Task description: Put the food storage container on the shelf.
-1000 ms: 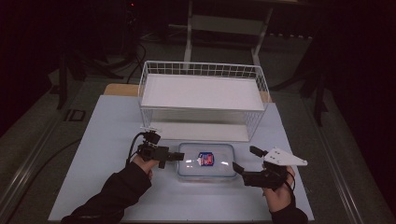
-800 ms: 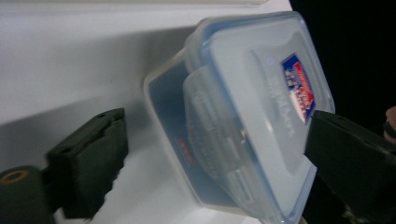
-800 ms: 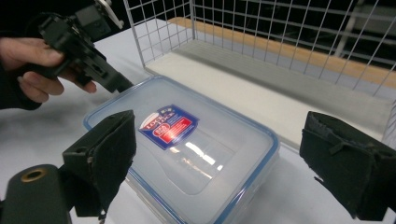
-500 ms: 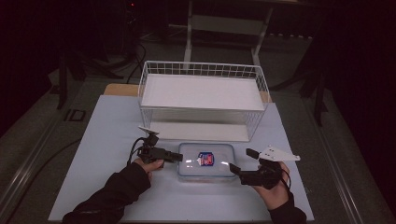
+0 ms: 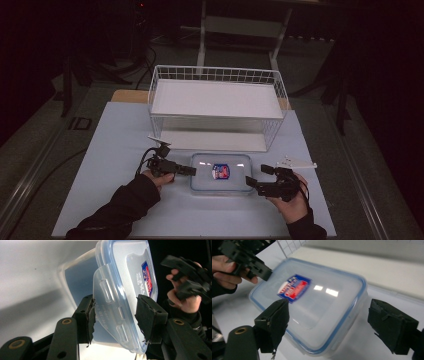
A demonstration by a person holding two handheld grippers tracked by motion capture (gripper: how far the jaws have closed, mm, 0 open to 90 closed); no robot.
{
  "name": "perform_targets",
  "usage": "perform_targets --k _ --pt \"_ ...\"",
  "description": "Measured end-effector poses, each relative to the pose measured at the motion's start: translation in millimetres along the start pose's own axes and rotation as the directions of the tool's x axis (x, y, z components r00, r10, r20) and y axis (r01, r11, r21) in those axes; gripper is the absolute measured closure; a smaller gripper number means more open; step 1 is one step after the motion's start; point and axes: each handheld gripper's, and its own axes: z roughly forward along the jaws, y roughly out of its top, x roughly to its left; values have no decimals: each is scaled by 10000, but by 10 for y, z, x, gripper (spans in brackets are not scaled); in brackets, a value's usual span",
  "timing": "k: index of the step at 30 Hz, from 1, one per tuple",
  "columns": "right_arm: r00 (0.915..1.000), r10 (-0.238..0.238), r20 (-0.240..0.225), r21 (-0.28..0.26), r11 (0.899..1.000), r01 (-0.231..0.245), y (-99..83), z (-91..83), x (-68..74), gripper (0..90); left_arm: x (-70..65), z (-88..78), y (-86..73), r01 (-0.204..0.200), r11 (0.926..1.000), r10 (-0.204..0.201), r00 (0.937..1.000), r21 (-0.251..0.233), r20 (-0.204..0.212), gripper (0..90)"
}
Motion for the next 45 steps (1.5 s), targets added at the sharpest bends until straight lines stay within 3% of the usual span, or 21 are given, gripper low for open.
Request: perform_targets --k 2,3,4,5,6,10,14,18,22,24,26,27,33,34,35,40,45 --pt "9976 629 -306 176 9979 -624 -9 30 -81 173 -15 -18 -29 -106 9999 106 9999 -97 52 530" --pt "9976 629 -306 176 9979 -624 -9 30 -81 173 -15 -18 -29 -106 9999 106 9999 -97 52 536" --pt "9947 925 -451 281 9954 -913 -14 47 -122 182 -32 -31 -55 -292 9994 294 9995 -181 120 536" --pt "9866 1432 -778 533 9888 -1394 -26 79 -188 215 -41 -38 -68 -417 9989 419 9991 -206 96 545" --pt "9818 1645 -945 637 9852 -1589 -30 96 -214 216 -53 -41 -81 -561 9981 563 9984 -246 92 548" --pt "9650 2271 -1315 1055 9711 -2141 -37 164 -283 224 -108 -59 -128 -967 9948 967 9953 -320 -29 556" --pt "9422 2872 -1724 1520 9529 -2626 -61 220 -348 254 -156 -74 -168 -1306 9908 1301 9914 -352 -163 564" --pt "9274 3189 -1958 1830 9409 -2849 -85 243 -354 308 -181 -81 -195 -1434 9889 1427 9895 -399 -214 569" --pt "9197 3308 -2114 1963 9362 -2916 -95 239 -347 372 -194 -81 -216 -1495 9877 1485 9886 -462 -260 570" --pt "9201 3286 -2131 2001 9365 -2881 -94 228 -346 399 -198 -88 -223 -1478 9882 1469 9888 -401 -246 573" --pt "9105 3476 -2241 1935 9315 -3080 -103 204 -375 466 -202 -87 -236 -1469 9881 1458 9889 -453 -272 574" --pt "9000 3701 -2302 1922 9239 -3308 -111 192 -394 475 -209 -87 -241 -1448 9883 1435 9892 -476 -298 574" --pt "9024 3721 -2172 1766 9242 -3386 -128 163 -354 487 -275 -95 -281 -1728 9840 1700 9835 -442 -613 575" --pt "8972 3851 -2164 1768 9192 -3519 -128 154 -348 492 -290 -96 -292 -1746 9836 1714 9829 -444 -677 575" --pt "8977 3850 -2141 1737 9194 -3529 -129 146 -340 494 -305 -99 -299 -1789 9829 1754 9817 -435 -734 575" --pt "9193 3369 -2035 1499 9386 -3108 -78 113 -274 500 -341 -123 -304 -2008 9771 1934 9760 -704 -996 570" --pt "9245 3154 -2140 1250 9475 -2943 -3 126 -268 503 -372 -195 -245 -2222 9687 2097 9711 -1108 -1142 569"
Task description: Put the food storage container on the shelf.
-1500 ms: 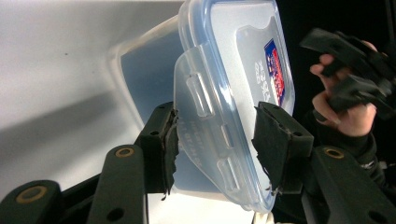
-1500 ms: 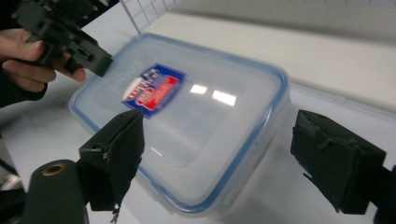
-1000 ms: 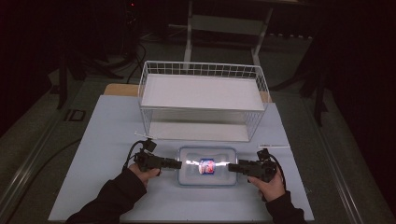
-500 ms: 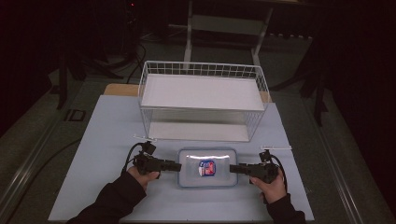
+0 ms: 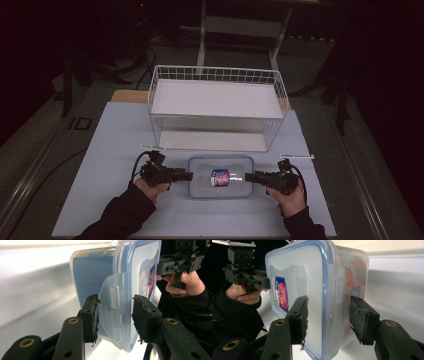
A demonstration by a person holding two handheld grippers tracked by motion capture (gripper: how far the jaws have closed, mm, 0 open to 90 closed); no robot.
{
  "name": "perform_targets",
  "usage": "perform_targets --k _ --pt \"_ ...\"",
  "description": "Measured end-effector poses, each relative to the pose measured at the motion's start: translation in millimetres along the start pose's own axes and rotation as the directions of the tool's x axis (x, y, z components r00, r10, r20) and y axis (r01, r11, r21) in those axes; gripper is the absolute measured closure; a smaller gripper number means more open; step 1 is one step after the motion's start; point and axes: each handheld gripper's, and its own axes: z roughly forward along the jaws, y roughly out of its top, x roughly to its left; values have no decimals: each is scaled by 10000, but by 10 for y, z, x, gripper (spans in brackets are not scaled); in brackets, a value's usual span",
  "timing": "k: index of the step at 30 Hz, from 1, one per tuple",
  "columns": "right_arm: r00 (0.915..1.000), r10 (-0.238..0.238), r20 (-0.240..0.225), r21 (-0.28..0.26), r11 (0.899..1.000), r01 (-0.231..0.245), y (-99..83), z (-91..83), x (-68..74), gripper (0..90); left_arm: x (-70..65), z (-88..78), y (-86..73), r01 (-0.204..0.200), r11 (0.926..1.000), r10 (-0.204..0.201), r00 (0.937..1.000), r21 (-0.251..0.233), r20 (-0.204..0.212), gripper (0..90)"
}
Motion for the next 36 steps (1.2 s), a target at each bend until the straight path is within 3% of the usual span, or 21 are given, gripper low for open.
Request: perform_targets --k 10,18,23,36 --pt "9979 -644 50 -640 9959 646 251 5 54 505 -30 -82 242 -557 9950 520 9975 -823 -469 562" --pt "9947 -1013 176 -973 9900 1026 467 66 -49 503 69 -15 363 -808 9885 721 9948 -1278 -716 560" --pt "9953 -947 216 -1137 9888 966 535 120 -143 502 153 56 396 -760 9864 642 9944 -1458 -838 558" --pt "9966 -644 515 -1759 9817 725 633 315 -447 494 416 302 509 -960 9725 676 9882 -2123 -1373 542"
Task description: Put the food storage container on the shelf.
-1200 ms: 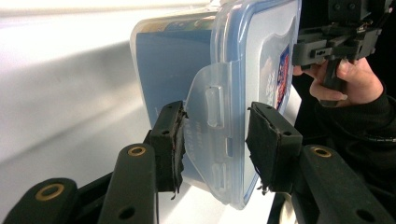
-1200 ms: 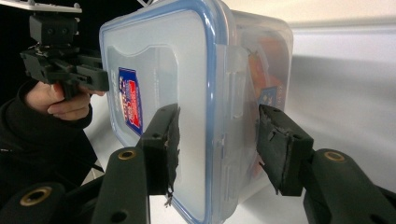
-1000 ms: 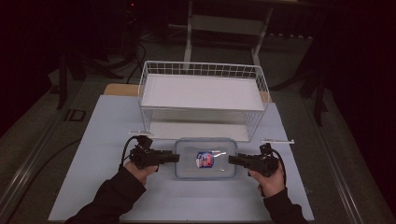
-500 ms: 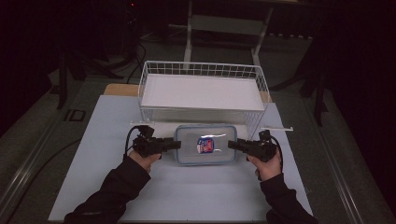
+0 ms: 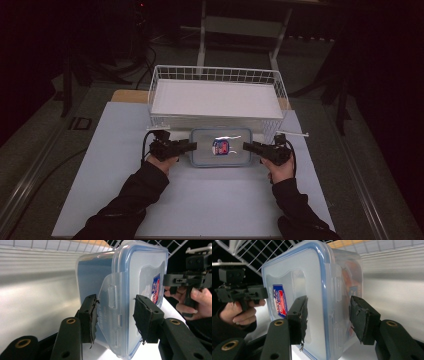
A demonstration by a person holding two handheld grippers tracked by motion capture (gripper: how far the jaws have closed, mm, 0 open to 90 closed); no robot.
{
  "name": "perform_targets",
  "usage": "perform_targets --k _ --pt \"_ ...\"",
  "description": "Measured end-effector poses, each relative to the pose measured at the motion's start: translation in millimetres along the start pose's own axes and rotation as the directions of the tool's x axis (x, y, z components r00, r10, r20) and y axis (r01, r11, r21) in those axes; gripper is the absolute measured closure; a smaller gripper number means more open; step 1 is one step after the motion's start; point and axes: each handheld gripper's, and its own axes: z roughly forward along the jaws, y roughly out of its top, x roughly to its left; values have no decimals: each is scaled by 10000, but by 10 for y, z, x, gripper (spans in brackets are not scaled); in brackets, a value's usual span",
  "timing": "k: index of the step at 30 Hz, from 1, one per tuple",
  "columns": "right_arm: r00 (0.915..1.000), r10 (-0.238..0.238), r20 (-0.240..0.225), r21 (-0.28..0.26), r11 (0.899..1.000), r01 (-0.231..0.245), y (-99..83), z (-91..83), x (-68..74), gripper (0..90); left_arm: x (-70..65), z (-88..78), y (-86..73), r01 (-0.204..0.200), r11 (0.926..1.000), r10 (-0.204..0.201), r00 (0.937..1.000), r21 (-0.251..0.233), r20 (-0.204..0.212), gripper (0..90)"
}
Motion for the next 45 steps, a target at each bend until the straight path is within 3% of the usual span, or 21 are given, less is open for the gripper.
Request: perform_targets --k 6,12,17,22,25,29,31,32,34,35,39,41,43,45 --pt "9991 -97 402 -136 9999 102 -23 92 -90 469 42 114 -1 -82 9997 73 9993 -248 -353 536" --pt "9980 -97 623 -240 9997 112 -12 123 -91 466 122 147 -5 123 9983 -132 9998 -565 -154 525" --pt "9963 -35 860 -399 9992 70 -3 162 -76 423 120 188 -19 112 9943 -147 9994 -1060 -325 500" --pt "9892 -33 1467 -457 9989 101 -10 230 -44 354 83 235 -2 -233 9903 78 9936 -1371 -1125 521" --pt "9837 -193 1788 -680 9972 320 13 238 -19 384 103 265 15 -129 9905 -37 9928 -1369 -1200 502" --pt "9739 -453 2224 -666 9959 615 58 286 22 359 76 306 36 -126 9908 -59 9906 -1344 -1364 462" --pt "9702 -586 2352 -675 9948 765 72 294 32 376 72 309 55 -379 9913 185 9882 -1258 -1520 456" --pt "9660 -701 2489 -705 9934 903 73 287 46 381 66 304 60 -584 9911 379 9853 -1199 -1666 431" --pt "9600 -945 2636 -679 9909 1162 67 272 85 365 34 282 53 -540 9913 332 9850 -1200 -1691 392" --pt "9560 -1112 2714 -636 9891 1331 62 262 106 363 16 258 47 -704 9901 490 9840 -1211 -1711 364" --pt "9533 -1293 2730 -528 9874 1491 10 182 163 360 -45 154 9 -868 9887 690 9874 -1225 -1425 228" --pt "9466 -1367 2920 -383 9873 1544 -20 139 193 361 -79 90 -16 -878 9900 750 9905 -1103 -1156 160" --pt "9480 -1385 2865 -377 9871 1556 -41 91 219 366 -142 24 -43 -1201 9876 1077 9868 -1010 -1212 117" --pt "9479 -1540 2788 -308 9851 1691 -61 40 278 375 -200 -46 -55 -1240 9876 1135 9876 -964 -1081 0"
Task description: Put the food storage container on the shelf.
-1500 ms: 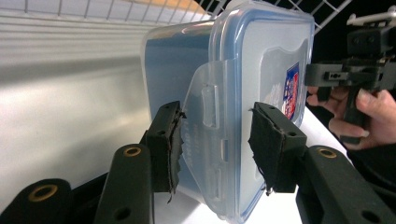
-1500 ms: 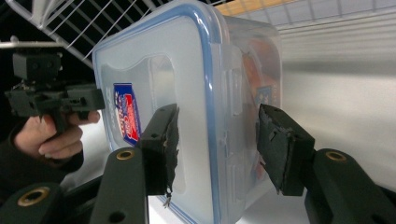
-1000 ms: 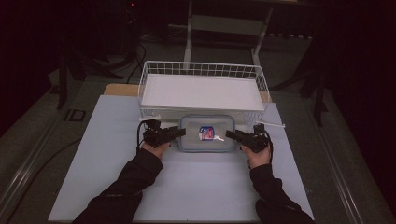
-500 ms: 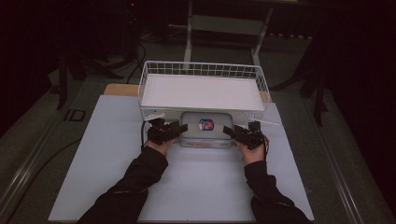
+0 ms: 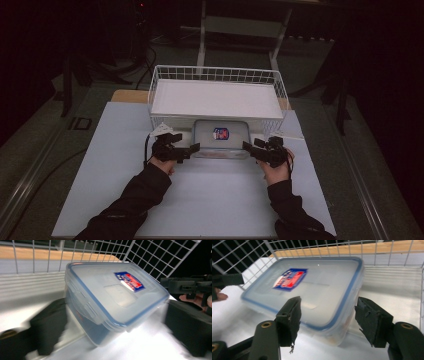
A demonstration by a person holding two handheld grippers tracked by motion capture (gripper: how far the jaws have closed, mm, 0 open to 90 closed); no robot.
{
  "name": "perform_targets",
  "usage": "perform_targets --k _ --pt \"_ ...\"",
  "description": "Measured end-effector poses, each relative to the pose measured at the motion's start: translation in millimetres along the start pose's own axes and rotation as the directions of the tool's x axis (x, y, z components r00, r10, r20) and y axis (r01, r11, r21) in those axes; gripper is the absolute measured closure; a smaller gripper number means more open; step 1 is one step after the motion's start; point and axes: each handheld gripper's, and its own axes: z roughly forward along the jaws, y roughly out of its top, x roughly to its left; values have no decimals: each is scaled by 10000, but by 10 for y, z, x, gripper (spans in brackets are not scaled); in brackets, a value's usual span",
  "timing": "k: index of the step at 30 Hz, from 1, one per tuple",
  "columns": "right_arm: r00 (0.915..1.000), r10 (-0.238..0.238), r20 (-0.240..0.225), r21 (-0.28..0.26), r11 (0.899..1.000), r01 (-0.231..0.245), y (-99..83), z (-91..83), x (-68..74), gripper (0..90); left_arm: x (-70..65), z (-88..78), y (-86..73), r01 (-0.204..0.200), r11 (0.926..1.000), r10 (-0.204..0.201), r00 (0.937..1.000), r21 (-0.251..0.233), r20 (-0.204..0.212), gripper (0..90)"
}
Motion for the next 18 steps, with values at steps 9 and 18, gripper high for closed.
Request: perform_targets --k 9,18 --pt "9975 -250 -662 63 9997 255 -23 -157 250 524 -241 -358 32 -475 9985 464 9982 284 382 0" --pt "9897 -861 -1142 812 9921 956 -133 -53 464 843 -404 -569 -162 -743 9961 724 9965 472 409 0"
